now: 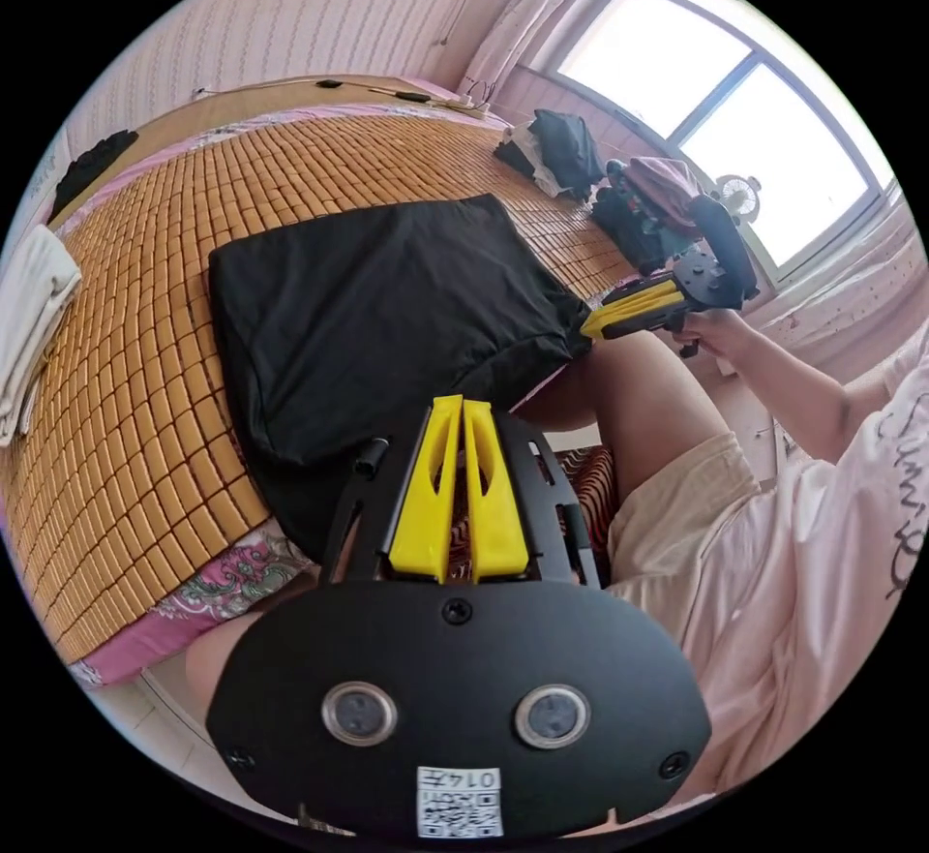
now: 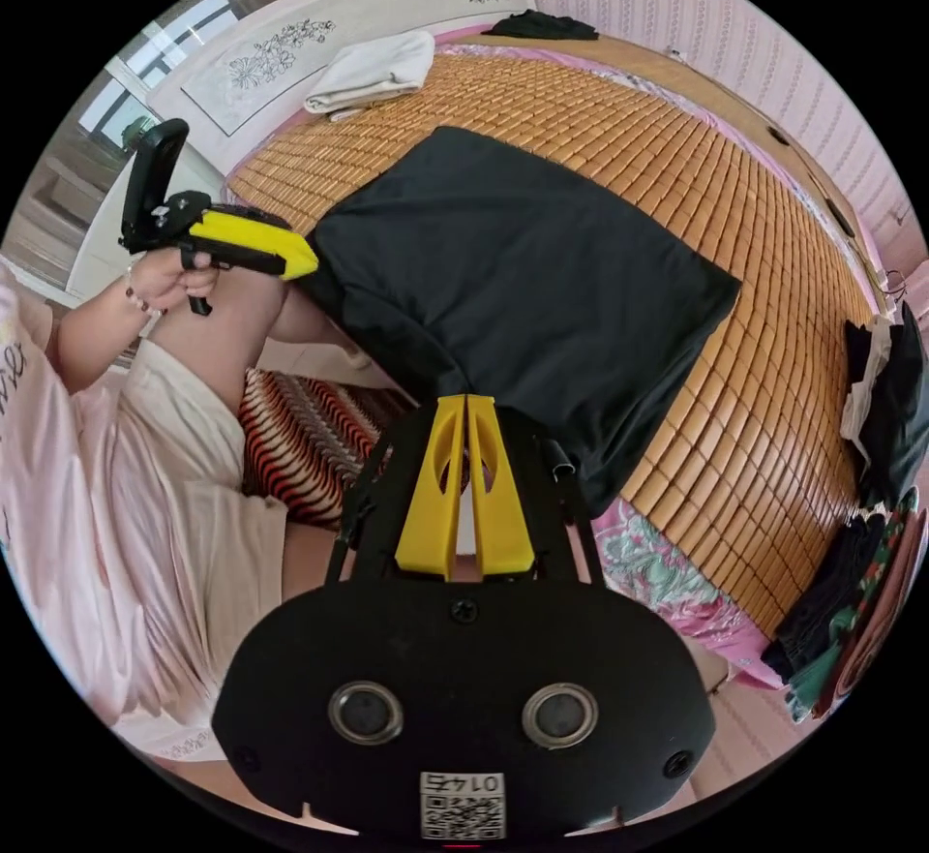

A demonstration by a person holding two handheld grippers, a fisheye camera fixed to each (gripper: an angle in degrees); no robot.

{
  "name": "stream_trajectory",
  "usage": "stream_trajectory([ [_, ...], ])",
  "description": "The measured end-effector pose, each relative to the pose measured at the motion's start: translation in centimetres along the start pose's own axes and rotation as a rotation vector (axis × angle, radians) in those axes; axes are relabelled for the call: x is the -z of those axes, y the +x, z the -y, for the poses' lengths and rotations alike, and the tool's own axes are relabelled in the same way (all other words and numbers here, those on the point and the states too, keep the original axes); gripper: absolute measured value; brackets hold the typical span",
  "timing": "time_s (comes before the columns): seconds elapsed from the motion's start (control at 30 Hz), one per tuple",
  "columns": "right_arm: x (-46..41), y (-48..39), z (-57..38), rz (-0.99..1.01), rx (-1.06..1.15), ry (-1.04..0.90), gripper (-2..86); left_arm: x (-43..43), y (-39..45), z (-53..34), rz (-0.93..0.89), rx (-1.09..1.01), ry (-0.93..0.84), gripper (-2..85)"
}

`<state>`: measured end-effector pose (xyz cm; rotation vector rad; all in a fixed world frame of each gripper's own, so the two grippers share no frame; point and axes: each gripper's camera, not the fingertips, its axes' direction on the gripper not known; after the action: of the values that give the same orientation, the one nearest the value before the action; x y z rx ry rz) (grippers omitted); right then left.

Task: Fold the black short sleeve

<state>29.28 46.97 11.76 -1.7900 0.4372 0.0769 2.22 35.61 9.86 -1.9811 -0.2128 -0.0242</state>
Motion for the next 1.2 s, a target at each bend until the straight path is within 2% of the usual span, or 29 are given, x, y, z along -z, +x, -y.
stream_trajectory([
  [0.1, -2.4, -0.8, 3.0, -0.023, 0.003, 0.001, -0.7, -2.4, 1.6, 2.0, 0.003, -0.055, 0.0, -1.0],
  [0.17, -5.8, -1.8, 4.4, -0.054, 0.028, -0.114, -0.7, -4.6, 2.5, 2.8, 0.017, -0.067, -0.016, -1.0],
  [0.27, -8.5, -3.1, 4.8, -0.085, 0.064, -0.184, -0.8, -7.8, 3.9, 3.6, 0.009, -0.059, -0.047, -1.0],
  [0.43, -9.4, -4.1, 6.3, -0.138, 0.122, -0.276, -0.8, -12.0, 5.6, 2.9, 0.1, -0.113, -0.191, -1.0],
  [0.57, -6.5, -3.6, 10.3, -0.214, 0.187, -0.203, -0.7, -11.3, 6.8, 2.7, 0.079, -0.133, -0.171, -1.0],
  [0.7, -6.1, -1.2, 16.6, -0.214, 0.149, -0.094, -0.5, -8.7, 9.5, 3.5, 0.076, -0.223, -0.045, -1.0],
  [0.77, -8.1, 0.6, 21.5, -0.224, 0.099, -0.112, -0.4, -9.5, 10.3, 4.1, 0.119, -0.247, -0.005, -1.0],
  [0.87, -11.4, 2.1, 25.7, -0.228, 0.057, -0.143, -0.4, -12.6, 10.2, 5.2, 0.15, -0.236, -0.055, -1.0],
  [0.9, -12.4, 2.4, 26.3, -0.216, 0.059, -0.179, -0.4, -13.4, 10.1, 5.4, 0.144, -0.229, -0.062, -1.0],
  [0.93, -14.9, 3.0, 27.0, -0.208, 0.064, -0.298, -0.4, -14.1, 10.2, 5.3, 0.149, -0.236, -0.061, -1.0],
  [0.97, -14.4, 3.1, 27.4, -0.214, 0.069, -0.223, -0.5, -14.5, 10.3, 5.3, 0.158, -0.244, -0.073, -1.0],
  [1.1, -14.7, 3.5, 30.0, -0.175, 0.13, -0.383, -0.5, -16.3, 10.6, 4.6, 0.132, -0.262, -0.098, -1.0],
  [1.2, -13.7, 4.7, 32.2, -0.218, 0.095, -0.348, -0.5, -16.7, 10.8, 4.4, 0.123, -0.273, -0.085, -1.0],
])
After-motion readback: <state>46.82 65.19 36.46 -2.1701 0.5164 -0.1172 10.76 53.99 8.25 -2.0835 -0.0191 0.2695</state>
